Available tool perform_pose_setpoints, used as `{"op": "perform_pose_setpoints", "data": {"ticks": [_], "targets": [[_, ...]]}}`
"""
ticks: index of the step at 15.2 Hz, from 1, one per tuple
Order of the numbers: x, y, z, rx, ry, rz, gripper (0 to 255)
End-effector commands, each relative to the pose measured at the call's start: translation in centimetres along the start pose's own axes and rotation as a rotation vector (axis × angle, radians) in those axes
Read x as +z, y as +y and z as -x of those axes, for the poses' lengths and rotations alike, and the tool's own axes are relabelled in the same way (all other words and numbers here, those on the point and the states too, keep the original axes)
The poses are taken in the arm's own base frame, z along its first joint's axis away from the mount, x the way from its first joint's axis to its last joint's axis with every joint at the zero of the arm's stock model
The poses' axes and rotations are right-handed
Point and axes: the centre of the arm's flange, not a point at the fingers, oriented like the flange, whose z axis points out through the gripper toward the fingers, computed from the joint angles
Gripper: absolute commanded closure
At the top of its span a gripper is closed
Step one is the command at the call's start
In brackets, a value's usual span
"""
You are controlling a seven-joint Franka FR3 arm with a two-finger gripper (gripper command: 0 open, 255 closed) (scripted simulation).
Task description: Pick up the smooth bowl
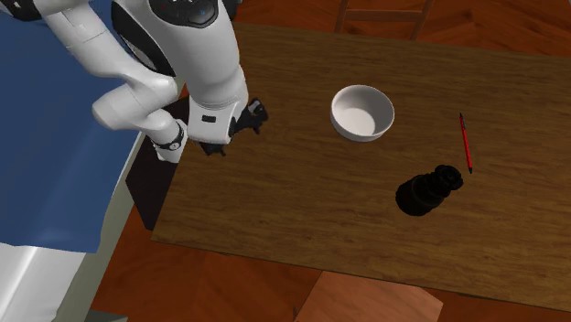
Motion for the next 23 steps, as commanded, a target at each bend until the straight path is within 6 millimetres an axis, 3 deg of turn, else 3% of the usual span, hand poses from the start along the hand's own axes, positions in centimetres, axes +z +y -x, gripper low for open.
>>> {"op": "perform_pose_setpoints", "data": {"ticks": [1,17,18,23], "targets": [[0.0,-2.3,-1.3,0.002,-0.004,-0.015,0],[-1.5,-20.0,-10.0,0.006,-0.030,-0.126,0],[-1.6,-20.7,-10.4,0.006,-0.032,-0.131,0],[1.1,-20.6,-10.5,0.006,-0.032,-0.131,0]]}}
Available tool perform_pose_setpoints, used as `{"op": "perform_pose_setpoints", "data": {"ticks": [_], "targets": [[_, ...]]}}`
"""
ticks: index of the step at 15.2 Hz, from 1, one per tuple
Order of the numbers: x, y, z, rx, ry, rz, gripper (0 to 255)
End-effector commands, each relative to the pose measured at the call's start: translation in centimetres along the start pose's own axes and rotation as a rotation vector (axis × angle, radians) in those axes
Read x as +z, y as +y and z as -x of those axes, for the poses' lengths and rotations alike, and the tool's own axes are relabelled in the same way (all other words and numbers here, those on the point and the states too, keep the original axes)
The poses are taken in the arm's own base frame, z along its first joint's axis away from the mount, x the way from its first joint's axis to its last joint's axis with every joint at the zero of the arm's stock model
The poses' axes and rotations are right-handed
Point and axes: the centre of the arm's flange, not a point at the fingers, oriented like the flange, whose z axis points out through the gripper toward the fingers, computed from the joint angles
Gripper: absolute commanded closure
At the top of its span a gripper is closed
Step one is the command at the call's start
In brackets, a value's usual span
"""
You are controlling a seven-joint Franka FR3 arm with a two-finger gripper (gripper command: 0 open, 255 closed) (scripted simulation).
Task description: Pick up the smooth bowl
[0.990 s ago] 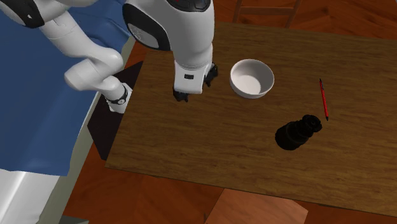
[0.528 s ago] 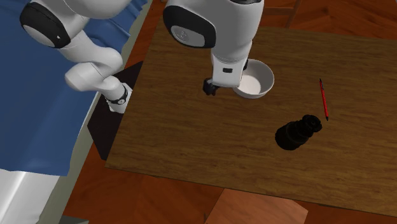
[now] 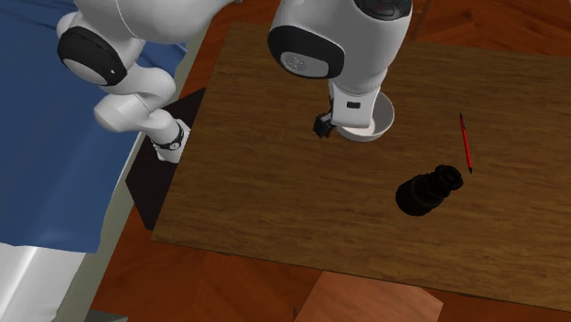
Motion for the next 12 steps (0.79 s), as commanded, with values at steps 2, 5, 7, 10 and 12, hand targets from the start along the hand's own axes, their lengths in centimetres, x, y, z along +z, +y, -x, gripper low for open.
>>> {"op": "perform_pose_setpoints", "data": {"ticks": [2,5,7,10,12], "targets": [[1.55,0.16,-0.07,0.000,0.000,-0.001,0],[1.83,0.22,-0.08,0.000,0.000,0.000,255],[1.81,0.22,-0.08,0.000,0.000,0.000,255],[1.81,0.22,-0.08,0.000,0.000,0.000,255],[1.81,0.22,-0.08,0.000,0.000,0.000,255]]}}
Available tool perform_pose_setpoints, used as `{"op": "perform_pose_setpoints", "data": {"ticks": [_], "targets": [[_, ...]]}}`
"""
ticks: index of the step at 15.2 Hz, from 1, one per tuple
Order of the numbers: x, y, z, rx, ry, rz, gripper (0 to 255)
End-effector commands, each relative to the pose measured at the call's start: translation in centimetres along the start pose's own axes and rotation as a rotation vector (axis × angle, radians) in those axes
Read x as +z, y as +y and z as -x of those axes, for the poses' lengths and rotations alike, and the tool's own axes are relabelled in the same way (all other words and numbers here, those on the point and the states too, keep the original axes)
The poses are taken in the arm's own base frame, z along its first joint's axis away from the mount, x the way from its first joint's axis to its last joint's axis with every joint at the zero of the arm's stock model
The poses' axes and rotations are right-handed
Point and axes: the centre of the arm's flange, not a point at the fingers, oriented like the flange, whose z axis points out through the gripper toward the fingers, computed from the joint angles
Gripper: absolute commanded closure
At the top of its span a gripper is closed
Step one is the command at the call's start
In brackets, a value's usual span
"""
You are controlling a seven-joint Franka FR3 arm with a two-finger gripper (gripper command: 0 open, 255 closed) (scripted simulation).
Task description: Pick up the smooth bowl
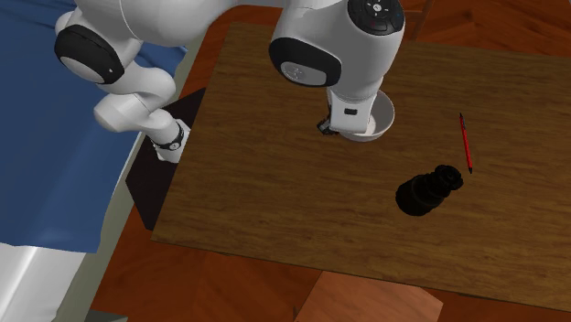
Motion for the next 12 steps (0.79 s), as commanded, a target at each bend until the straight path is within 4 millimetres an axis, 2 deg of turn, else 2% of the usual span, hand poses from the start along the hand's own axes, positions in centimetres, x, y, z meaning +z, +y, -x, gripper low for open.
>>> {"op": "perform_pose_setpoints", "data": {"ticks": [1,2,12], "targets": [[0.0,0.0,0.0,0.000,0.001,0.000,255],[0.0,0.0,0.0,0.000,0.001,0.000,255],[-5.2,-0.9,0.4,0.000,0.001,0.000,255]]}}
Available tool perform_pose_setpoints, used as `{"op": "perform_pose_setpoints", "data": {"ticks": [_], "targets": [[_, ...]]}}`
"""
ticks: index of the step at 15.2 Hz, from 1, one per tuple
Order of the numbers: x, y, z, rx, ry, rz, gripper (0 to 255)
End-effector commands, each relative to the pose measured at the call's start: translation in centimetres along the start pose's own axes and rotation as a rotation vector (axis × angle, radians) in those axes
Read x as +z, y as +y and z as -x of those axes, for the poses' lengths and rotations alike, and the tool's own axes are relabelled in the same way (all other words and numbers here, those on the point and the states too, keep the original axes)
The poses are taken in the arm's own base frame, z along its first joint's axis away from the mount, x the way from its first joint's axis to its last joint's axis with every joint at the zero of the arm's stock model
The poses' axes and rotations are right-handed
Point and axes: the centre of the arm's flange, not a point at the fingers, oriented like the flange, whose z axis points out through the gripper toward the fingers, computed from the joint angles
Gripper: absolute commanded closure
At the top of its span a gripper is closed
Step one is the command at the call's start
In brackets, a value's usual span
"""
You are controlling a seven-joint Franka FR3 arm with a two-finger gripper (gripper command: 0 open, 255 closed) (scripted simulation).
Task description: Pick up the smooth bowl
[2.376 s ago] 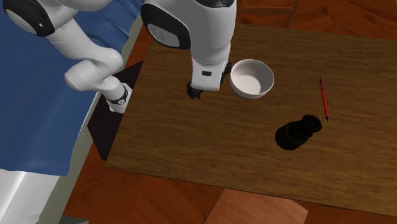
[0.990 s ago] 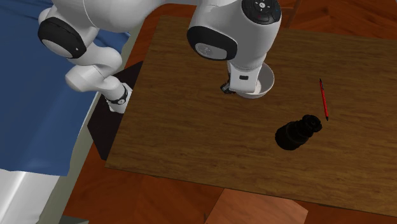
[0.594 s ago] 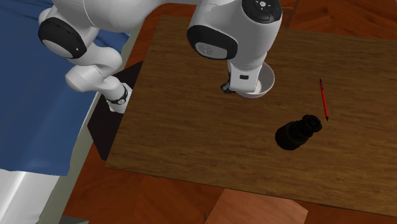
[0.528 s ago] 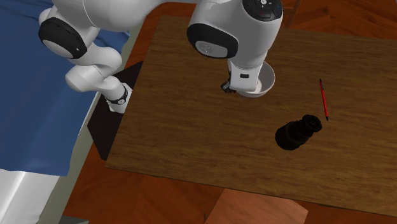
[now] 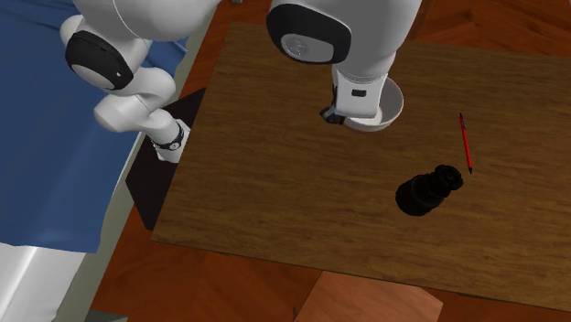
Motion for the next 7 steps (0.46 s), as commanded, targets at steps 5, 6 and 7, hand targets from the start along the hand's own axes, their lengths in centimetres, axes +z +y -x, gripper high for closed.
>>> {"op": "perform_pose_setpoints", "data": {"ticks": [5,6,7], "targets": [[-3.1,-0.5,0.3,0.000,0.000,0.000,255],[-3.2,-0.5,0.3,0.000,0.000,0.000,255],[-3.2,-0.5,0.3,0.000,0.000,0.000,255]]}}
